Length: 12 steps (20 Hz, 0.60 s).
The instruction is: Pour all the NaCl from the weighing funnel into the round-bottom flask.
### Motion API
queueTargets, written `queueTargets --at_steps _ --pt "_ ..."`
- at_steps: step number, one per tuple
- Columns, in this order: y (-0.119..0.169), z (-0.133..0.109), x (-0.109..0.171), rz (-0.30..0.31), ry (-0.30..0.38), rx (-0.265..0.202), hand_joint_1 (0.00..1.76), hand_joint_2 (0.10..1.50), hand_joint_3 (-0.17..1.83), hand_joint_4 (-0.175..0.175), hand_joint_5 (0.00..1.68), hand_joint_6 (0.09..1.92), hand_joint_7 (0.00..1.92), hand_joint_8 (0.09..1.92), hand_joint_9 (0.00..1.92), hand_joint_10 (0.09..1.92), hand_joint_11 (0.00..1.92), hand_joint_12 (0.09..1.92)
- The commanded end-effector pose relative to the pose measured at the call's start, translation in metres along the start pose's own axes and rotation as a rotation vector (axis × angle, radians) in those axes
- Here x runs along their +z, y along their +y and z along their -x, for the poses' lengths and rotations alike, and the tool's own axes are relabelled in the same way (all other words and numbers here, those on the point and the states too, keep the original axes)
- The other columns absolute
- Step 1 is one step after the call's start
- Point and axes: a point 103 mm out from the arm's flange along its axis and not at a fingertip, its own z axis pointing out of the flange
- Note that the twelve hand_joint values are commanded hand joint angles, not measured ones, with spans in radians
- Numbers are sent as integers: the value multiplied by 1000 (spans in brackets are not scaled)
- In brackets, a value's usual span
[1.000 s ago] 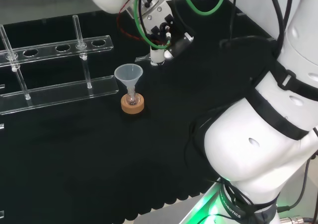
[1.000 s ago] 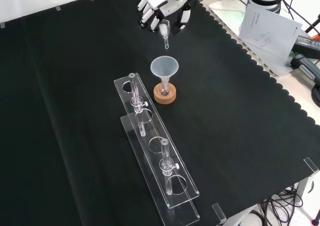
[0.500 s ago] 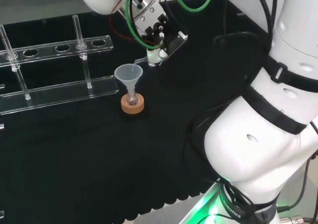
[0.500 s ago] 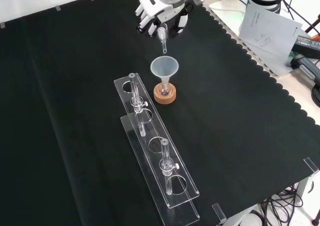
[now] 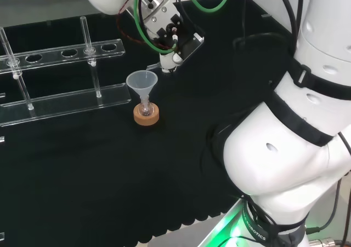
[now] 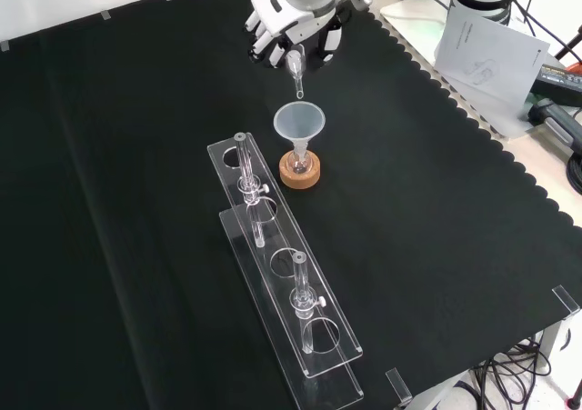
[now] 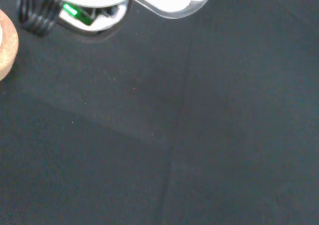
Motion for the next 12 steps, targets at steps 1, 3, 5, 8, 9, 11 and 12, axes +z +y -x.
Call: queueTargets --at_steps 1,3,5,8,9,11,12 --pt "3 -9 0 -29 -91 4 1122 674 607 175 1279 641 623 669 937 409 727 1117" --pt "3 -12 -3 -26 -101 0 1122 674 608 175 1279 642 624 669 939 409 728 1116" --pt "2 -15 -6 -35 -119 7 1122 674 608 175 1279 642 625 669 940 408 729 1114" --pt "2 -19 -10 -33 -125 5 1122 674 608 175 1279 642 626 669 942 406 731 1112" --pt "2 -20 -11 -30 -127 3 1122 673 609 175 1279 642 627 669 942 406 731 1112" --pt "2 -21 -12 -25 -128 0 1123 673 609 175 1279 643 628 669 944 405 732 1110" --pt "2 -19 -11 -26 -129 -1 1123 673 609 175 1279 643 628 669 944 404 733 1110"
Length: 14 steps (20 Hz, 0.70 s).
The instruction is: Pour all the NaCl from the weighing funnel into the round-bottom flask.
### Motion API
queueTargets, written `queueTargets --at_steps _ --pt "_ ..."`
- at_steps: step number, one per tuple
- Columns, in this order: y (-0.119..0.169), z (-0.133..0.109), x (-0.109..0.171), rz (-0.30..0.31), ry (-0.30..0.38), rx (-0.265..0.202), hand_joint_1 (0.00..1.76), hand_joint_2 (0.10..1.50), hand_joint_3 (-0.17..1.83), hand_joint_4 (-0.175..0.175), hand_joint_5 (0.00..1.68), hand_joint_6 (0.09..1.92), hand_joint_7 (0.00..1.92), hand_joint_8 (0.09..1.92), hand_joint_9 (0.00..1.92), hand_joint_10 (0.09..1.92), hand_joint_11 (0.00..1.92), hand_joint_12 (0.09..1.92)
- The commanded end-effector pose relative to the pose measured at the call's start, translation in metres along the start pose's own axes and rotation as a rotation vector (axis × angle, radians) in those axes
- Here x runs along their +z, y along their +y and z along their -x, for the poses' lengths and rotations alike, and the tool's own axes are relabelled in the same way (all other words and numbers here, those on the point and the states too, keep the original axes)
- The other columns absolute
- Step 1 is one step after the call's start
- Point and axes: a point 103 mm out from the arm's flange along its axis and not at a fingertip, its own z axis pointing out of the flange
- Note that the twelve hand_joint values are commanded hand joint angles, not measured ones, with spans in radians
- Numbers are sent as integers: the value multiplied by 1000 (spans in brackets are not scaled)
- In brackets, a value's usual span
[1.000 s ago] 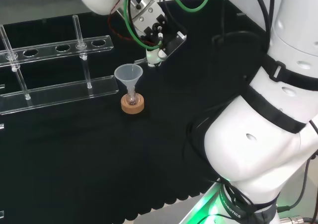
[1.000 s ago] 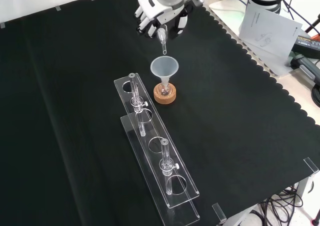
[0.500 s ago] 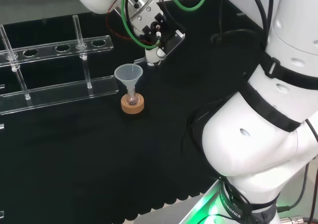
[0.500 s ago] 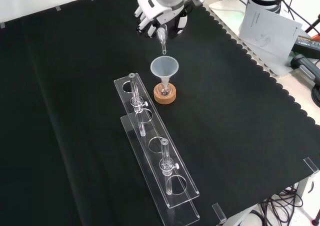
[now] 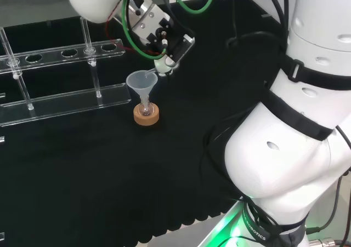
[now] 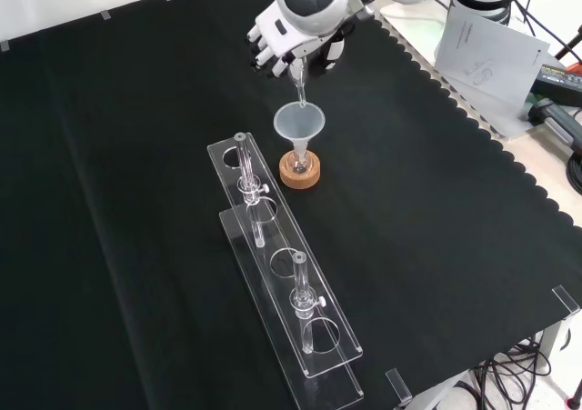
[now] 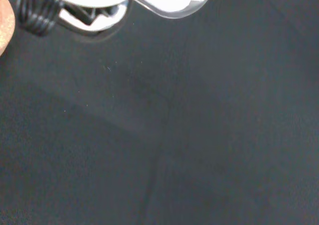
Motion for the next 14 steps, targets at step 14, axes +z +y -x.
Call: queueTargets --at_steps 14 --pt "0 -3 -4 -12 -75 6 1123 672 612 175 1280 643 632 667 950 397 738 1103"
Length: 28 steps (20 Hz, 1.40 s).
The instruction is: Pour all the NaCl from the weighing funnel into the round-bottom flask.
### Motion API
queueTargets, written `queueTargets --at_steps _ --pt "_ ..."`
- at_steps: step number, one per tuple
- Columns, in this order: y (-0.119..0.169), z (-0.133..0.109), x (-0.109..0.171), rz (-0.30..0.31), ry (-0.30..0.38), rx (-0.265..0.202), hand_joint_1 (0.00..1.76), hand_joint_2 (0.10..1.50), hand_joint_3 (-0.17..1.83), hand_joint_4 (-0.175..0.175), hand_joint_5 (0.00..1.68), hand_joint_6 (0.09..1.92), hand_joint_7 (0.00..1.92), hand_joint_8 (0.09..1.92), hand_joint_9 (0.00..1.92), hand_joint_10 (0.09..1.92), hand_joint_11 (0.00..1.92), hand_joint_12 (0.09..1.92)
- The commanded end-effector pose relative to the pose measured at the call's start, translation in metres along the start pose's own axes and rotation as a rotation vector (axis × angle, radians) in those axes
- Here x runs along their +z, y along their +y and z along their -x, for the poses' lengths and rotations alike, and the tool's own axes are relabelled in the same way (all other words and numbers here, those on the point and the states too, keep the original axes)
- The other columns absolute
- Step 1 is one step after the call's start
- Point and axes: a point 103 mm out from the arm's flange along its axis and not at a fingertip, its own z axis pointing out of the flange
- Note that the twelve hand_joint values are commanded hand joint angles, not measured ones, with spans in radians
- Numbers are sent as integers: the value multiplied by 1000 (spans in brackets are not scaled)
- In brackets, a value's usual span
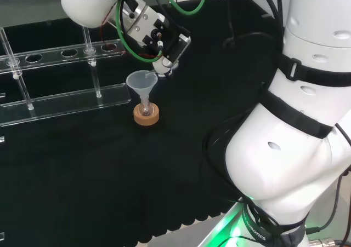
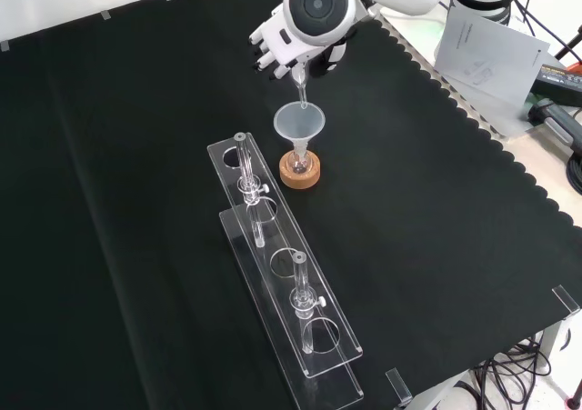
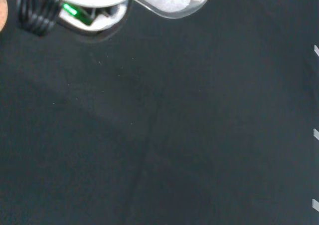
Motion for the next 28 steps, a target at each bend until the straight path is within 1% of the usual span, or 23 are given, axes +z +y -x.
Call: queueTargets --at_steps 1,6,7,11,14,19,28 --pt "0 1 0 -3 -11 6 1123 671 612 175 1280 643 632 667 950 396 739 1103" --pt "0 1 -3 -15 -43 15 1123 671 613 175 1280 644 633 667 952 394 740 1100" --pt "1 3 -2 -8 -47 3 1123 671 613 175 1280 644 633 667 952 393 741 1100" --pt "1 4 -5 -19 -68 16 1123 671 614 175 1280 644 634 666 953 391 742 1098" --pt "1 2 -8 -21 -104 23 1123 671 614 175 1280 644 634 666 954 390 742 1097" --pt "1 -1 -9 -14 -113 21 1123 670 615 175 1280 644 635 665 956 387 743 1096" --pt "-1 -2 -15 -15 -168 29 1123 670 616 175 1280 644 636 665 958 383 744 1093"
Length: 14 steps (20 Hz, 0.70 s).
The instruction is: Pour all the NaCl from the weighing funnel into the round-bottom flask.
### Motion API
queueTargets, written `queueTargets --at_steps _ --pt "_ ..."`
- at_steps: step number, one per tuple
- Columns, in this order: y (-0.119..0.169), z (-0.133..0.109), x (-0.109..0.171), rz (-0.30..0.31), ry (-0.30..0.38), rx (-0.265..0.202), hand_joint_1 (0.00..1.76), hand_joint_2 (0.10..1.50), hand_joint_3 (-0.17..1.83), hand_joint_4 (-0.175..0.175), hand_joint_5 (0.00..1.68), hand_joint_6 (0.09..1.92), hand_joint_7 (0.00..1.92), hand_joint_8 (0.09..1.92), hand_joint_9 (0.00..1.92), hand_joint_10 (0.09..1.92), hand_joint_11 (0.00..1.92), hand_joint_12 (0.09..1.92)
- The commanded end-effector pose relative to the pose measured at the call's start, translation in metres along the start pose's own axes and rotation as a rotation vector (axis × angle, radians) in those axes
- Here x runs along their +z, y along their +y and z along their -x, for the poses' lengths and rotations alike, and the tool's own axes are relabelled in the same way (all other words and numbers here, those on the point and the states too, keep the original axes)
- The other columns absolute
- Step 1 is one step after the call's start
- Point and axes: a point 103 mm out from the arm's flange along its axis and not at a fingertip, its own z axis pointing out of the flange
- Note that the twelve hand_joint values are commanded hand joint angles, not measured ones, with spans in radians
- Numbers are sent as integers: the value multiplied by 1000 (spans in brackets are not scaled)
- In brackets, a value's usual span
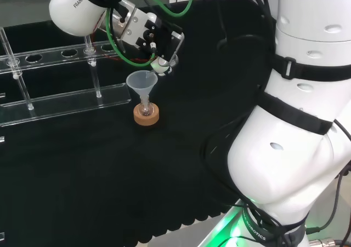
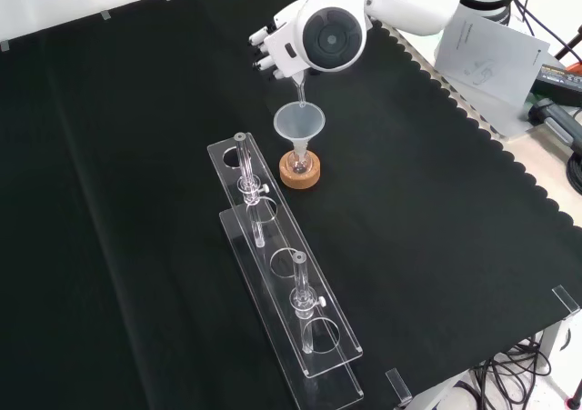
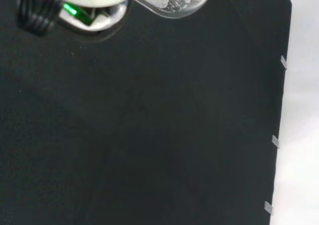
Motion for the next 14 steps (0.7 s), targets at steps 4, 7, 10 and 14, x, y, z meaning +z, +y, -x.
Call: queueTargets --at_steps 4,7,10,14 --pt "-1 -2 -5 2 -46 7 1123 669 616 175 1280 644 636 664 959 381 744 1092" --pt "-1 -2 -7 -1 -60 10 1123 669 616 175 1280 644 637 664 959 380 745 1092" --pt "-2 -2 -9 -5 -72 15 1123 669 617 175 1280 644 637 664 960 379 745 1091" --pt "-3 -2 -11 -10 -87 23 1123 669 617 175 1280 644 637 664 961 377 746 1091"
